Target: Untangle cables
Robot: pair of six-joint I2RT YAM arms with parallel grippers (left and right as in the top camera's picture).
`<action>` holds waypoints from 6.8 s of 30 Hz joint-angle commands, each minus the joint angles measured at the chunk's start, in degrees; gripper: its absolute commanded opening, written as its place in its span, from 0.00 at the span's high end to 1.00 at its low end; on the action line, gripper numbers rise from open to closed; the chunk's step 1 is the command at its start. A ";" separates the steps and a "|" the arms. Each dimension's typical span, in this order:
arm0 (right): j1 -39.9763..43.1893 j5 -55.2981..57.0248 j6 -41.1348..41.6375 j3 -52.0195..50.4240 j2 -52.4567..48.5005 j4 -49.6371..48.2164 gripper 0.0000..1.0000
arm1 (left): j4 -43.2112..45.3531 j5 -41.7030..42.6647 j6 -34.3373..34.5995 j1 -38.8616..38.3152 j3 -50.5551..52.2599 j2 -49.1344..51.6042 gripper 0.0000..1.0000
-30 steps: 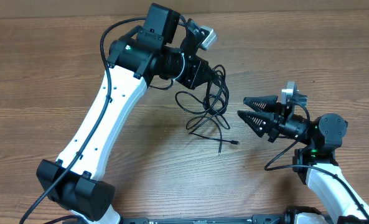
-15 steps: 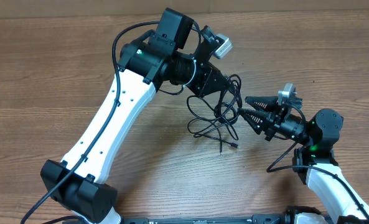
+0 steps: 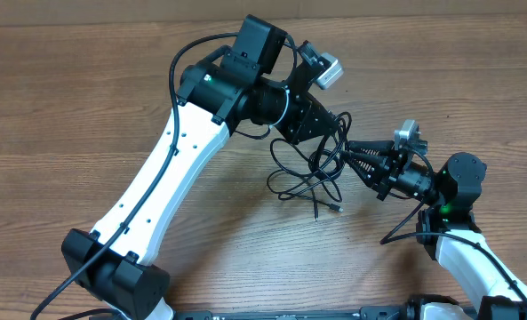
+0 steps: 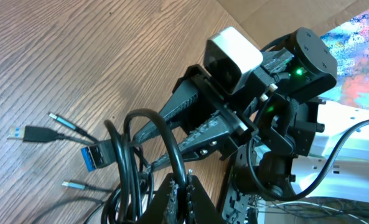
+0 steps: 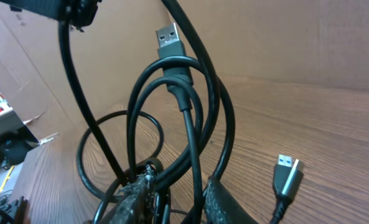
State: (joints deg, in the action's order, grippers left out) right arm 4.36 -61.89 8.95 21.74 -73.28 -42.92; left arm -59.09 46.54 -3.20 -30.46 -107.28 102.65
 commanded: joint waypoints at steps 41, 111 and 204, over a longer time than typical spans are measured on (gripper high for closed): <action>-0.13 -0.94 -1.77 0.83 -0.37 0.02 0.96 | 1.73 4.31 -0.48 -0.72 -0.48 0.22 0.96; -0.13 -7.17 1.46 0.83 -0.37 3.23 0.45 | -9.51 6.25 -3.30 3.06 -0.48 0.22 0.96; -6.56 -10.95 3.21 0.74 -0.37 20.24 0.44 | -19.65 -48.72 41.94 2.25 -0.46 0.22 0.00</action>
State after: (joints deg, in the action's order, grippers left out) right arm -1.98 -73.87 11.99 21.78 -73.58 -21.91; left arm -77.89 6.46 42.22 -27.77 -107.28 102.65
